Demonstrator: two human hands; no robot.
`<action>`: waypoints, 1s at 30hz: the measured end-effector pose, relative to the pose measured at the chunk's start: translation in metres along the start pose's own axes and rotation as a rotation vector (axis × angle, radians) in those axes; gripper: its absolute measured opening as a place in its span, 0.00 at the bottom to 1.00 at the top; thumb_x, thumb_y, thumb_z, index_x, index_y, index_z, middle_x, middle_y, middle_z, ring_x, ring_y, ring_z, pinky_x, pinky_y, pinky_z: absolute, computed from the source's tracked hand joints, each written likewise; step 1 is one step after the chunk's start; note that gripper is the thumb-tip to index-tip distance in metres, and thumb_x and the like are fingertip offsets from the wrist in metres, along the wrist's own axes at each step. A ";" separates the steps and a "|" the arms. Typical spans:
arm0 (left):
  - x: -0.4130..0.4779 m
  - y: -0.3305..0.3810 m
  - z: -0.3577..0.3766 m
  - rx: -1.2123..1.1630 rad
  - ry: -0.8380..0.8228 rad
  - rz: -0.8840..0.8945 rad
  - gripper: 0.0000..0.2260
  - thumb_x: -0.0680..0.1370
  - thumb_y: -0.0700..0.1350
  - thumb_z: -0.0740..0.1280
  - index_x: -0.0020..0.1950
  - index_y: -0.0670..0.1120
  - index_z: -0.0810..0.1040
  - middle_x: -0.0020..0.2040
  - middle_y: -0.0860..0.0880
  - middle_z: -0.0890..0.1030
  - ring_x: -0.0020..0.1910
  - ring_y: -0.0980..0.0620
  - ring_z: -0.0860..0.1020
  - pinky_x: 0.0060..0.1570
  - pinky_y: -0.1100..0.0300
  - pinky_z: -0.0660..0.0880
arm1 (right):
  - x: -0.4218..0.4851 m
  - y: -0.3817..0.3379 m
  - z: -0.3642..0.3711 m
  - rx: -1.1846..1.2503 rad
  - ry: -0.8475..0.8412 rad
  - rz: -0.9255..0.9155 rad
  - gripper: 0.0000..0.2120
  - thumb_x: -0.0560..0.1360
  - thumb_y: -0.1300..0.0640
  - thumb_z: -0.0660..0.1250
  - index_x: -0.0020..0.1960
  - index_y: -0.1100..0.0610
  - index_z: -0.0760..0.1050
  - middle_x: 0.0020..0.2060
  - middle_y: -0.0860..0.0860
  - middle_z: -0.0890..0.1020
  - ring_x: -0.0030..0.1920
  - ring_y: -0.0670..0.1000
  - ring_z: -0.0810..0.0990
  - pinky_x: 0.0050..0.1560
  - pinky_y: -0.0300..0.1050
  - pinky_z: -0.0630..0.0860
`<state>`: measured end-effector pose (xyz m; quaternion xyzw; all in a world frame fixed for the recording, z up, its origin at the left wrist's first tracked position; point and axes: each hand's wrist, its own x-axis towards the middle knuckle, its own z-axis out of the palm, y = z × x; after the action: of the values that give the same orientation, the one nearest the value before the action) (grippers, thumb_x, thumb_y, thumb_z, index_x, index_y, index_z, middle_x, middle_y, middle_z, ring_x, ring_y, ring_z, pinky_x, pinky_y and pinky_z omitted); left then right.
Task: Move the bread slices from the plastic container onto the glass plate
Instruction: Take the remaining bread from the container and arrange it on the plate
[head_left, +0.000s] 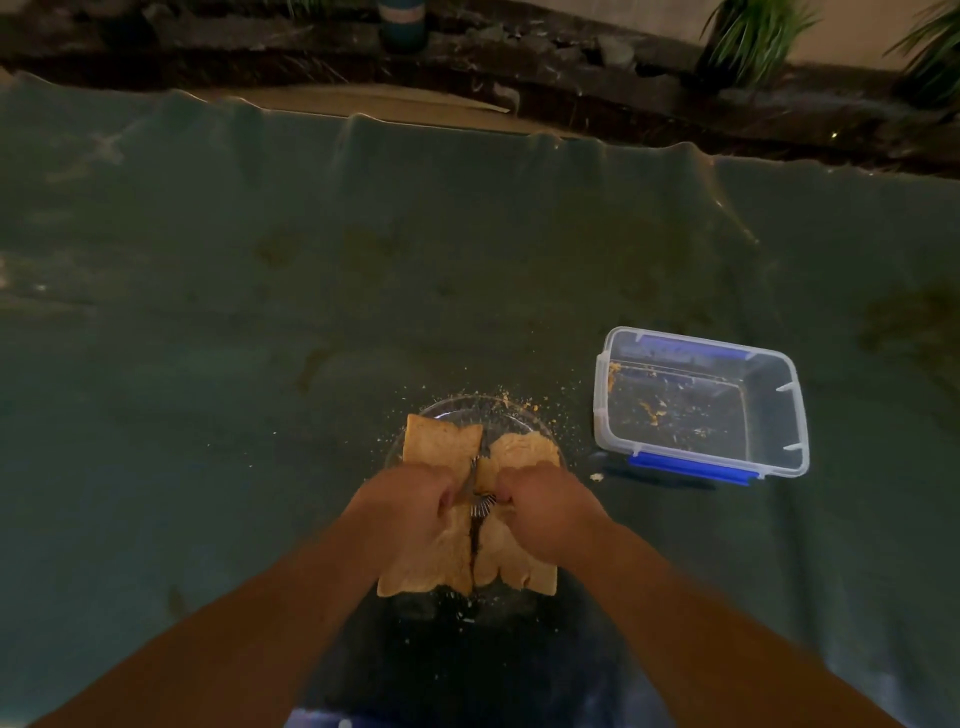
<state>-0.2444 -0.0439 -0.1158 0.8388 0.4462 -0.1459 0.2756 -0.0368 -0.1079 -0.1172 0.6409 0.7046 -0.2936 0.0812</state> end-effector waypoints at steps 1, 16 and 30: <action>-0.001 0.000 0.002 0.068 0.023 0.027 0.07 0.78 0.49 0.69 0.55 0.53 0.76 0.51 0.52 0.77 0.49 0.51 0.73 0.45 0.55 0.74 | -0.002 -0.001 0.005 -0.077 0.035 -0.030 0.11 0.79 0.55 0.63 0.61 0.51 0.74 0.52 0.54 0.79 0.53 0.56 0.75 0.50 0.53 0.73; 0.008 0.010 0.017 0.235 0.227 0.136 0.25 0.78 0.61 0.63 0.70 0.48 0.70 0.67 0.45 0.73 0.66 0.43 0.69 0.67 0.42 0.71 | 0.000 -0.003 0.009 -0.143 0.206 -0.020 0.23 0.79 0.50 0.57 0.72 0.54 0.68 0.64 0.57 0.74 0.64 0.60 0.70 0.67 0.61 0.68; -0.012 -0.005 0.044 0.372 0.187 0.273 0.26 0.81 0.59 0.62 0.73 0.44 0.72 0.69 0.41 0.76 0.66 0.39 0.74 0.63 0.40 0.76 | -0.022 0.026 0.037 -0.280 0.100 -0.241 0.22 0.82 0.43 0.59 0.72 0.52 0.67 0.68 0.58 0.75 0.67 0.61 0.72 0.66 0.61 0.72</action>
<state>-0.2550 -0.0759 -0.1468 0.9376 0.3175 -0.1088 0.0912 -0.0180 -0.1458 -0.1450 0.5481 0.8133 -0.1684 0.0988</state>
